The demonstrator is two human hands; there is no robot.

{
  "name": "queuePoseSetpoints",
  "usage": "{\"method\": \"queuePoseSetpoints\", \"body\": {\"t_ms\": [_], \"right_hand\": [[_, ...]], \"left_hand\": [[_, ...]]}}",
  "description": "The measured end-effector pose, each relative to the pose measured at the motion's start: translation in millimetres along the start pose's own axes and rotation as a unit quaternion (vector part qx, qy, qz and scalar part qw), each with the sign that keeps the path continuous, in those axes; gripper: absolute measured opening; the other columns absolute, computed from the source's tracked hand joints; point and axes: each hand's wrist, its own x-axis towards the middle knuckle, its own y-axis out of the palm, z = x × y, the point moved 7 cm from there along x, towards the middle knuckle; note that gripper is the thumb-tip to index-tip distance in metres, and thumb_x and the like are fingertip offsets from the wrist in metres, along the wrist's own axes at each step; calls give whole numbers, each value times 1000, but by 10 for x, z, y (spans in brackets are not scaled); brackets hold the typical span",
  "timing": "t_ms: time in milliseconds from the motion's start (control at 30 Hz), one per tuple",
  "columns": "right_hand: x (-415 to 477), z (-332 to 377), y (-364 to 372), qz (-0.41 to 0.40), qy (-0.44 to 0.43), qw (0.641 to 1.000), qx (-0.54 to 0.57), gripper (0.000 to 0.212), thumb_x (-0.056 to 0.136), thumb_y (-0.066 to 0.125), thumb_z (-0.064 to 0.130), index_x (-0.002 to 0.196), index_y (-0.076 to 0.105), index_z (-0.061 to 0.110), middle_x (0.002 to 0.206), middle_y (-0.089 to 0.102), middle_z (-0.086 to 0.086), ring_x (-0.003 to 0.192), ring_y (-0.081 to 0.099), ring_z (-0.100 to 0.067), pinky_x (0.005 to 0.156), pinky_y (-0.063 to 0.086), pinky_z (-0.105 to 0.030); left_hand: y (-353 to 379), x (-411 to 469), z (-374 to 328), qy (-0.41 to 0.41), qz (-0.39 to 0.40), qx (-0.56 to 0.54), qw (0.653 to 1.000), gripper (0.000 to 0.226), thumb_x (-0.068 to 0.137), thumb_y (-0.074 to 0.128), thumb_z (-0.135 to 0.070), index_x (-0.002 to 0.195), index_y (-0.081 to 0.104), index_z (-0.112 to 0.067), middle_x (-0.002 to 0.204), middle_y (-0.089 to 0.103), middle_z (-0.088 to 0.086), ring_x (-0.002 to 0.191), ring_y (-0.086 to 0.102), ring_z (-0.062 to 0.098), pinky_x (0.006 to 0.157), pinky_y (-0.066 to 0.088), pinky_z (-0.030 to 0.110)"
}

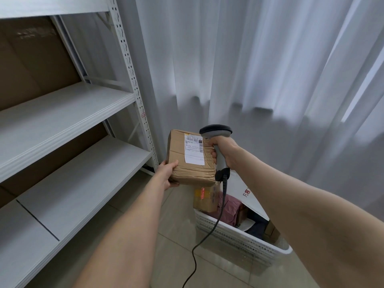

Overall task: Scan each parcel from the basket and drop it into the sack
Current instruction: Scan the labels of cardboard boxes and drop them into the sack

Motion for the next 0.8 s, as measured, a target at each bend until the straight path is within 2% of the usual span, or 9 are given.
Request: {"method": "queuePoseSetpoints", "body": {"t_ms": [133, 267, 333, 433, 533, 633, 700, 800], "right_hand": [[-54, -43, 4, -2, 10, 1000, 4, 9, 90, 56, 12, 95, 60, 6, 58, 54, -5, 48, 46, -14, 48, 42, -25], [-67, -212, -11, -3, 31, 999, 9, 27, 90, 61, 13, 113, 57, 2, 55, 61, -6, 45, 51, -13, 46, 46, -23], [-109, -325, -6, -18, 38, 999, 15, 25, 89, 62, 11, 111, 56, 1, 58, 61, -9, 45, 51, -14, 47, 46, -24], [-148, -562, 31, -28, 54, 998, 27, 25, 86, 67, 8, 108, 57, 0, 68, 62, -11, 48, 55, -16, 48, 47, -24], [-242, -857, 91, -31, 70, 997, 16, 45, 76, 72, 6, 118, 58, -1, 84, 65, -14, 64, 62, -26, 61, 52, -32], [-438, -1185, 154, -35, 80, 996, 20, 37, 80, 70, 7, 114, 56, 3, 90, 67, -16, 67, 65, -28, 63, 55, -34], [-590, -1466, 218, -31, 100, 994, 23, 39, 80, 72, 10, 114, 57, 3, 100, 69, -16, 84, 68, -30, 77, 58, -40], [-880, -1871, 398, -12, 92, 995, -28, 56, 76, 79, 22, 122, 54, 3, 114, 65, -12, 103, 64, -29, 96, 52, -44]], "left_hand": [[-17, -7, 15, 2, 1, 5, 1000, 50, 93, 60, -23, 139, 41, -23, 97, 56, 6, 95, 55, 29, 87, 49, 56], [-90, -71, 75, -2, -2, -5, 1000, 53, 91, 63, -28, 140, 41, -22, 110, 56, 9, 103, 53, 32, 88, 50, 56], [-178, -132, 129, -7, -21, -5, 1000, 57, 88, 65, -34, 139, 41, -22, 120, 53, 11, 106, 52, 34, 90, 48, 56], [-376, -284, 260, -13, -57, -7, 998, 55, 84, 67, -43, 131, 48, -21, 121, 57, 10, 104, 55, 32, 88, 49, 50], [-605, -491, 457, -18, -72, -15, 997, 48, 83, 66, -46, 120, 53, -17, 109, 62, 12, 100, 59, 30, 88, 53, 46], [-855, -793, 669, -13, -94, -20, 995, 42, 84, 65, -45, 113, 53, -17, 97, 60, 11, 93, 59, 27, 89, 54, 46], [-1023, -1051, 849, -12, -109, -22, 994, 39, 85, 64, -44, 111, 52, -17, 95, 59, 11, 89, 58, 26, 89, 54, 46], [-1311, -1446, 1163, -19, -124, -30, 992, 38, 85, 64, -42, 111, 51, -17, 97, 58, 11, 88, 58, 26, 88, 54, 47]]}}
